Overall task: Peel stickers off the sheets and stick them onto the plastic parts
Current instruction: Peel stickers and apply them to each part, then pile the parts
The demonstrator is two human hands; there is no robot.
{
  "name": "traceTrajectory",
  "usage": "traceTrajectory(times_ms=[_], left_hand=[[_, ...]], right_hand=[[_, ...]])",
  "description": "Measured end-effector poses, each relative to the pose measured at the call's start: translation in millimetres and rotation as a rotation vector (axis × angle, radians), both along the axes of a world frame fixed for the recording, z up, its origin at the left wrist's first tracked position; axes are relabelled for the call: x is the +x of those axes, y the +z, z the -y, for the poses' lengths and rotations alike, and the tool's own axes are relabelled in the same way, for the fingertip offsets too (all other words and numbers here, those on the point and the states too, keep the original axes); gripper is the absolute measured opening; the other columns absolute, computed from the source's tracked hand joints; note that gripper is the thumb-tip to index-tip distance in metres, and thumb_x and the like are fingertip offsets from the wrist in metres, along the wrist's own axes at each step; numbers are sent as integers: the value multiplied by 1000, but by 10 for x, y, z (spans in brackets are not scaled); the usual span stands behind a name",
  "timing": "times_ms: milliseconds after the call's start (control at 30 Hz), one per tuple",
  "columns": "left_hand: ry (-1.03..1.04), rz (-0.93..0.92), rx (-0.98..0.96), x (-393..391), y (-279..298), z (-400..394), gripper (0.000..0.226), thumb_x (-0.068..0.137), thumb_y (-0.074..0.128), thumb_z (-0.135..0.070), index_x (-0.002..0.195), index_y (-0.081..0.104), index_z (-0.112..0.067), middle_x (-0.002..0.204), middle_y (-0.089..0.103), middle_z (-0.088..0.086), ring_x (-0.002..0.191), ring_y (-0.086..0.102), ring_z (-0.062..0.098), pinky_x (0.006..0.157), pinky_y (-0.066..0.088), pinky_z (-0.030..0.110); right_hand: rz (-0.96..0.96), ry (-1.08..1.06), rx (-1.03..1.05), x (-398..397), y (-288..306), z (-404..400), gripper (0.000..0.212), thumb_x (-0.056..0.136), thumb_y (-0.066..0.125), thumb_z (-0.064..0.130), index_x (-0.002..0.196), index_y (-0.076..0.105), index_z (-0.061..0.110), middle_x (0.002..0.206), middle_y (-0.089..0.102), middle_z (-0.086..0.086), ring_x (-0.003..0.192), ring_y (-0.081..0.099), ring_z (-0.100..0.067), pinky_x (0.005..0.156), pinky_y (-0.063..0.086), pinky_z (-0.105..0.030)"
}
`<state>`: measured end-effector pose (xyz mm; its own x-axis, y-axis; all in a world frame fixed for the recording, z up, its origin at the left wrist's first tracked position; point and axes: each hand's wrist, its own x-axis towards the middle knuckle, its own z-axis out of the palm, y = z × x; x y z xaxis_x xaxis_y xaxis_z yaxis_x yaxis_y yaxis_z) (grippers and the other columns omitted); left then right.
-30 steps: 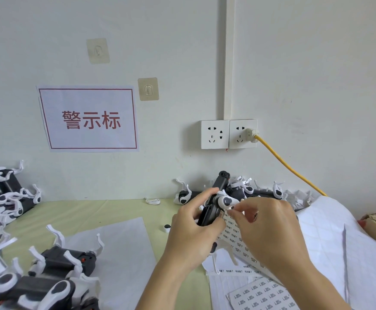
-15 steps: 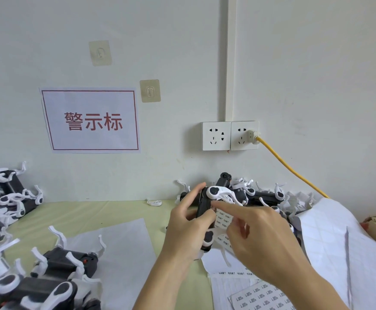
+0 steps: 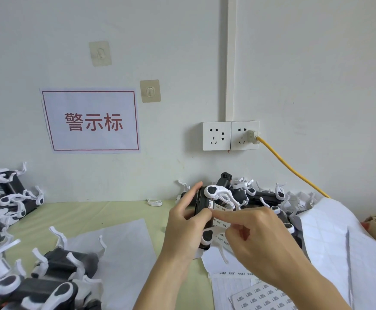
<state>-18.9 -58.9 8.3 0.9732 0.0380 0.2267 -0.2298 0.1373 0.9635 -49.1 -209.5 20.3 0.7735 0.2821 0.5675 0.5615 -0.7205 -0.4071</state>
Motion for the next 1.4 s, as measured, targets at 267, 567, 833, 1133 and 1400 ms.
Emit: traceTrajectory(times_ms=[267, 567, 833, 1133, 1400], left_hand=[[0, -4, -62, -25, 29, 4, 61, 89, 51, 2, 114, 66, -51, 69, 66, 2, 50, 53, 13, 47, 43, 18], [80, -17, -102, -27, 27, 23, 43, 89, 65, -13, 105, 68, -53, 87, 75, 13, 75, 69, 27, 77, 56, 42], [45, 53, 12, -78, 39, 45, 42, 94, 65, -17, 111, 66, -55, 94, 77, 2, 87, 75, 25, 74, 60, 36], [-180, 98, 110, -100, 44, 55, 48, 86, 59, -16, 115, 67, -53, 88, 73, 17, 78, 67, 27, 79, 56, 43], [-47, -55, -52, -15, 60, 42, 33, 67, 56, -32, 94, 73, -40, 90, 74, 10, 76, 68, 25, 60, 40, 33]], right_hand=[[63, -48, -29, 34, -59, -46, 62, 82, 43, 18, 136, 54, 47, 63, 51, 9, 68, 49, -15, 53, 37, -25], [122, -4, 140, 122, -132, -41, 43, 85, 47, 8, 102, 79, 32, 70, 58, 15, 67, 55, -11, 53, 35, -17], [12, -121, 529, 167, -100, -84, 31, 94, 49, 32, 119, 62, 44, 120, 48, 17, 114, 50, -4, 96, 45, -30], [-427, 142, 837, 147, -12, -11, 25, 94, 54, 48, 113, 68, 55, 107, 71, 24, 89, 73, -8, 73, 51, -27], [-355, 12, 1039, 228, -80, -6, 28, 78, 61, 63, 94, 77, 46, 92, 76, 18, 75, 67, 2, 71, 49, -27]])
